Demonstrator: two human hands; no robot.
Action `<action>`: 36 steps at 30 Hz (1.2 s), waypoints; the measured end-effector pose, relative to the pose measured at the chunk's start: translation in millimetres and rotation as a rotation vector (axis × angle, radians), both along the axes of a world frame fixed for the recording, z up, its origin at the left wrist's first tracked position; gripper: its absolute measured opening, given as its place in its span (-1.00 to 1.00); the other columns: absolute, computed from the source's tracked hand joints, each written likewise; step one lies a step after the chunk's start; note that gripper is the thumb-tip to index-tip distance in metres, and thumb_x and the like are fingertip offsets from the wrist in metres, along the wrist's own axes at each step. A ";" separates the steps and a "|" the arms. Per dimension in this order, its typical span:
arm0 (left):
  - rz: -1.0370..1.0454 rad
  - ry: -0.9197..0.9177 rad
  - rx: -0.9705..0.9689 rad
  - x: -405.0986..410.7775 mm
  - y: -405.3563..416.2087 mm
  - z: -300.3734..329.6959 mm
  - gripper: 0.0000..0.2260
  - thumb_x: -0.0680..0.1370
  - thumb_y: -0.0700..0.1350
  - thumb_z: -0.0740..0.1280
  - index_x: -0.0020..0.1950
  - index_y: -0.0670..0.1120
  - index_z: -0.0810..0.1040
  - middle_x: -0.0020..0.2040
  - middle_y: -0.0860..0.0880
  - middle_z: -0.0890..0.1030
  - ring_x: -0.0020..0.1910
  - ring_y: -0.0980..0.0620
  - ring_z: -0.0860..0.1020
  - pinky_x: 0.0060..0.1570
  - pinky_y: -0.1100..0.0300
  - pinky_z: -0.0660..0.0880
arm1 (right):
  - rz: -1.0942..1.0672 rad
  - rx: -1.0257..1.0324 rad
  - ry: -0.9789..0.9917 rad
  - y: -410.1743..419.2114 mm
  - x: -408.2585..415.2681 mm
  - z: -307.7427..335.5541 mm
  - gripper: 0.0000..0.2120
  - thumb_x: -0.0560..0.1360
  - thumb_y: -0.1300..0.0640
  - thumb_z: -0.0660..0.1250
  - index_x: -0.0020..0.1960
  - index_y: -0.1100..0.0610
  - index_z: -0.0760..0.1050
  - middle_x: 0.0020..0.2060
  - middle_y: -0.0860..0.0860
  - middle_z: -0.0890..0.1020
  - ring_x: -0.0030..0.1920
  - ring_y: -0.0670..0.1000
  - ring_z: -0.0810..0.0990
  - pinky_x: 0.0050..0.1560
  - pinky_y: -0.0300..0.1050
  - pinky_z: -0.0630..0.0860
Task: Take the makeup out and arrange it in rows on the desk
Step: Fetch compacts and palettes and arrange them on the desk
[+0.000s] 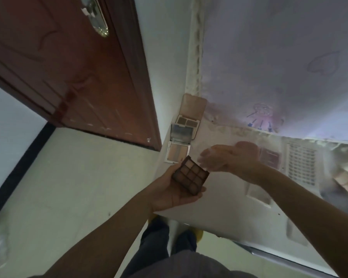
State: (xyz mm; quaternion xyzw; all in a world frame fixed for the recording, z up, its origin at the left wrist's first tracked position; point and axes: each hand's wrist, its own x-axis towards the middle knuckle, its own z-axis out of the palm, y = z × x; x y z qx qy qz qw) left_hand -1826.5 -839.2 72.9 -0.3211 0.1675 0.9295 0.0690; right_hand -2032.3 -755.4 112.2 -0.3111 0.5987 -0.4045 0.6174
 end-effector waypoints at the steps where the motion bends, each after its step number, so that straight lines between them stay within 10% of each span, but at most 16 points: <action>1: 0.003 0.007 0.013 7.6 2.2 -0.1 -0.48 0.45 0.18 0.23 0.17 -0.20 0.60 0.09 -0.26 0.61 -0.04 -0.13 0.64 -0.09 0.11 0.60 | -0.075 0.032 -0.105 -2.7 2.1 -1.9 -0.67 0.37 -0.07 0.37 0.01 0.14 0.60 0.01 0.17 0.67 0.02 0.11 0.66 0.06 -0.04 0.60; 7: 0.065 0.006 0.026 46.3 -1.1 -7.0 -0.51 0.48 0.12 0.24 0.22 -0.20 0.57 0.16 -0.25 0.59 0.05 -0.16 0.61 -0.01 0.08 0.58 | -0.110 0.038 0.152 3.3 46.9 -29.8 -0.91 0.53 0.14 0.31 0.00 0.07 0.57 -0.12 -0.03 0.70 -0.11 -0.05 0.67 -0.19 -0.28 0.57; 13: 0.058 -0.216 -0.419 66.4 -12.0 -11.8 -0.84 0.53 -0.16 0.31 -0.01 -0.07 0.68 0.02 -0.09 0.68 -0.01 0.02 0.65 -0.15 0.28 0.57 | -0.290 0.105 0.516 -2.0 87.9 -65.0 -0.82 0.55 0.24 0.25 -0.13 0.03 0.56 -0.21 -0.03 0.64 -0.32 -0.13 0.60 -0.38 -0.39 0.48; 16: 0.009 -0.299 -0.701 68.8 -17.5 -12.4 -0.68 0.58 -0.21 0.20 -0.18 0.06 0.68 -0.10 0.05 0.69 -0.07 0.12 0.63 -0.08 0.33 0.54 | -0.376 0.105 0.583 -10.3 108.0 -77.1 -0.84 0.55 0.21 0.24 -0.12 0.01 0.53 -0.18 -0.01 0.63 -0.23 -0.05 0.58 -0.22 -0.29 0.50; 20: -0.126 -0.313 -1.020 63.3 -27.5 -12.7 -0.65 0.56 -0.30 0.10 0.02 0.09 0.57 -0.11 0.12 0.61 -0.15 0.30 0.53 -0.18 0.56 0.41 | -0.470 0.101 0.638 -23.8 123.3 -82.9 -0.89 0.56 0.15 0.23 -0.05 0.01 0.52 -0.17 -0.05 0.59 -0.16 -0.05 0.56 -0.14 -0.27 0.44; 25: -0.191 -0.341 -1.156 56.6 -34.2 -20.6 -0.67 0.55 -0.32 0.09 0.09 -0.14 0.62 0.01 -0.15 0.64 0.00 -0.05 0.58 -0.13 0.33 0.44 | -0.449 0.150 0.773 -32.9 128.4 -89.7 -0.86 0.57 0.14 0.22 0.01 0.18 0.51 -0.08 0.09 0.53 -0.14 0.03 0.53 -0.28 -0.45 0.39; 30: -0.200 -0.463 -1.366 55.3 -34.3 -18.0 -0.78 0.57 -0.24 0.15 0.14 -0.12 0.53 -0.01 -0.01 0.50 -0.07 0.09 0.48 -0.25 0.37 0.35 | -0.458 0.135 0.758 -24.0 126.0 -81.0 -0.87 0.54 0.04 0.27 0.06 0.04 0.43 -0.07 -0.05 0.48 -0.22 -0.22 0.47 -0.39 -0.47 0.37; 36: -0.367 -0.008 -1.567 22.9 2.4 10.4 -0.81 0.57 -0.21 0.14 -0.07 0.02 0.50 -0.16 0.14 0.50 -0.15 0.22 0.48 -0.14 0.43 0.39 | -0.320 0.082 0.983 23.1 68.4 -55.7 -0.79 0.49 0.05 0.36 0.09 0.10 0.52 -0.07 -0.06 0.51 -0.26 -0.17 0.51 -0.23 -0.37 0.38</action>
